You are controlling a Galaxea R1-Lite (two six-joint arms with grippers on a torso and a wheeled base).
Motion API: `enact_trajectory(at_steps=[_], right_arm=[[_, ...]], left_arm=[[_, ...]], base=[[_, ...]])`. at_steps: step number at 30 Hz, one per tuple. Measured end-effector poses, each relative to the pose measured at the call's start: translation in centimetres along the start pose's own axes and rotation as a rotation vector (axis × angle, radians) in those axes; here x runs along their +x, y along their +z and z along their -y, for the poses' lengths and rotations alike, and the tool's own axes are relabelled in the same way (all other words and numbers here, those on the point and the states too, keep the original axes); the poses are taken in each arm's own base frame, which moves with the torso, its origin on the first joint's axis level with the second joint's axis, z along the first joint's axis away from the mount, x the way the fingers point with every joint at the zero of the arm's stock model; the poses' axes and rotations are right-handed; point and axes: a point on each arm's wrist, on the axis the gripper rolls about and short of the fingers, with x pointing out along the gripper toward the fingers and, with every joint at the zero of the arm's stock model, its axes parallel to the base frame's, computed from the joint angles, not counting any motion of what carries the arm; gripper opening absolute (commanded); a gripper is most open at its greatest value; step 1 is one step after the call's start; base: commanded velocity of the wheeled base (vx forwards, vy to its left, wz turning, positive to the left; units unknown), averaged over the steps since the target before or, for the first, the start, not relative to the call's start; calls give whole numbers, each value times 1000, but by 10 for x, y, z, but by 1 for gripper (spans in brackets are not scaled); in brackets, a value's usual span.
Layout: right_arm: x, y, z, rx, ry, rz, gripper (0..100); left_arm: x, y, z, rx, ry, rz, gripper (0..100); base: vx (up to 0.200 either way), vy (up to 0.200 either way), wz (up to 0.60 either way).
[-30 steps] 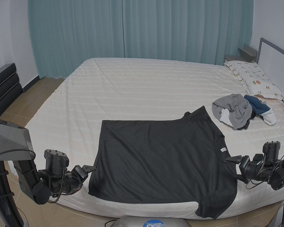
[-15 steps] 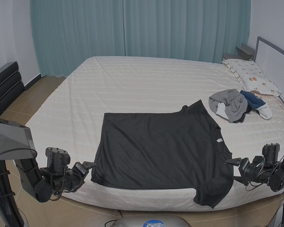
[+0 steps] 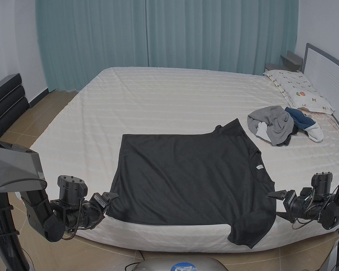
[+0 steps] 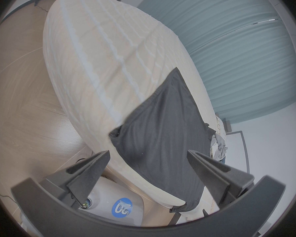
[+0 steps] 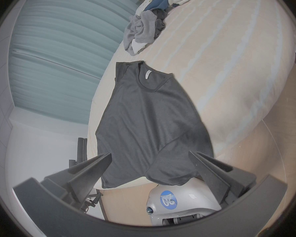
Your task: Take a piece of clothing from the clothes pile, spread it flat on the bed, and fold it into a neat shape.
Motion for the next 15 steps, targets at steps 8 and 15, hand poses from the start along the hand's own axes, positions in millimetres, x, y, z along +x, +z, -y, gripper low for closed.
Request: enact_trajectory(at_steps=[8,15], right_arm=[[2,-3,2,-8,-12,-16,100],[2,-4,3,-12,-13,-21,100]], left_arm=[[0,7,-4,69,0,5,100],[1,16,-17,251,35,-6,100]], base=[[0,0,0],[0,0,0]])
